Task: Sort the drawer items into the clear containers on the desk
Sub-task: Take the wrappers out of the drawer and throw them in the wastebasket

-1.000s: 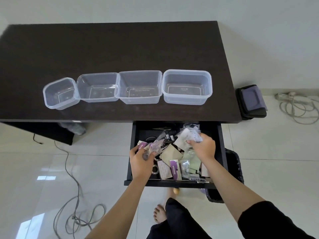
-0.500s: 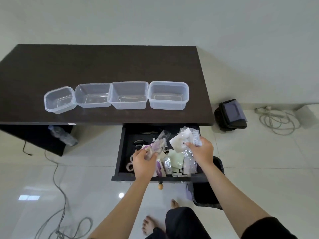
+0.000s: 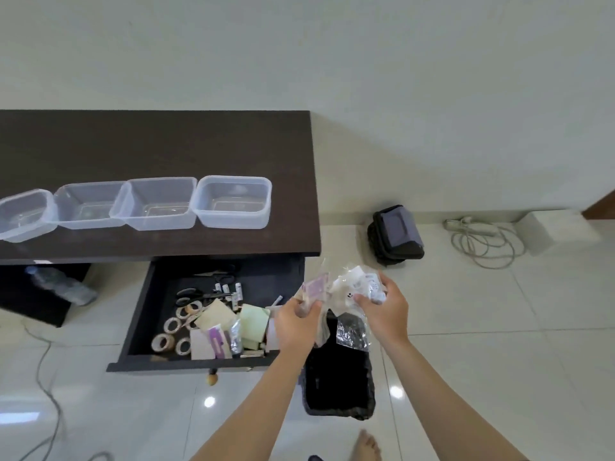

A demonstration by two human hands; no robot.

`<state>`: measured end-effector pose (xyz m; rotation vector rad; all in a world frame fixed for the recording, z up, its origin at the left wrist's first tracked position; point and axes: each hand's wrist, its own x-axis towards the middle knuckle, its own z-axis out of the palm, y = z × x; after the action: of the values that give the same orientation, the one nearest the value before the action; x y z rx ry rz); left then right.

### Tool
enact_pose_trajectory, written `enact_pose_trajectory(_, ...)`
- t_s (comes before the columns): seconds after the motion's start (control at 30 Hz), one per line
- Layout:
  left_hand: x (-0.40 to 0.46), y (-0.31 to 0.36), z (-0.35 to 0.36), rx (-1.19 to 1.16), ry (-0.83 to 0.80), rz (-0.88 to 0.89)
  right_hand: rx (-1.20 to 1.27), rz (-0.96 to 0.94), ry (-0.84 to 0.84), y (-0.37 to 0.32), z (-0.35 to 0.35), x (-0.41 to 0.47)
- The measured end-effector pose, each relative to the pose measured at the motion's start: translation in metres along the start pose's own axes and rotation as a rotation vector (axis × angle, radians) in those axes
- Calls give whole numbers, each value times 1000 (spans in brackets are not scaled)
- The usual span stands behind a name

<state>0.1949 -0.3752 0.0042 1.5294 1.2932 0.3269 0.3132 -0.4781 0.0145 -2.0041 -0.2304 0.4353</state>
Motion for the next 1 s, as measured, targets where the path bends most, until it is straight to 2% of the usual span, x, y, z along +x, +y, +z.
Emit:
enact_pose_trajectory(0.2, -35, 5, 96, -54, -32, -148, -80, 125, 8, 53, -62, 17)
enact_pose_trajectory(0.4, -44, -34, 119, 57, 11, -319, -177, 193, -117, 98, -67, 11)
enact_pose_trajectory(0.7, 2, -147, 151, 190, -18, -520, -276, 365, -210, 198, 1, 23)
enact_pose_trajectory(1.0, 78, -263, 200, 186, -66, -556, -292, 382, -291, 322, 82, 59)
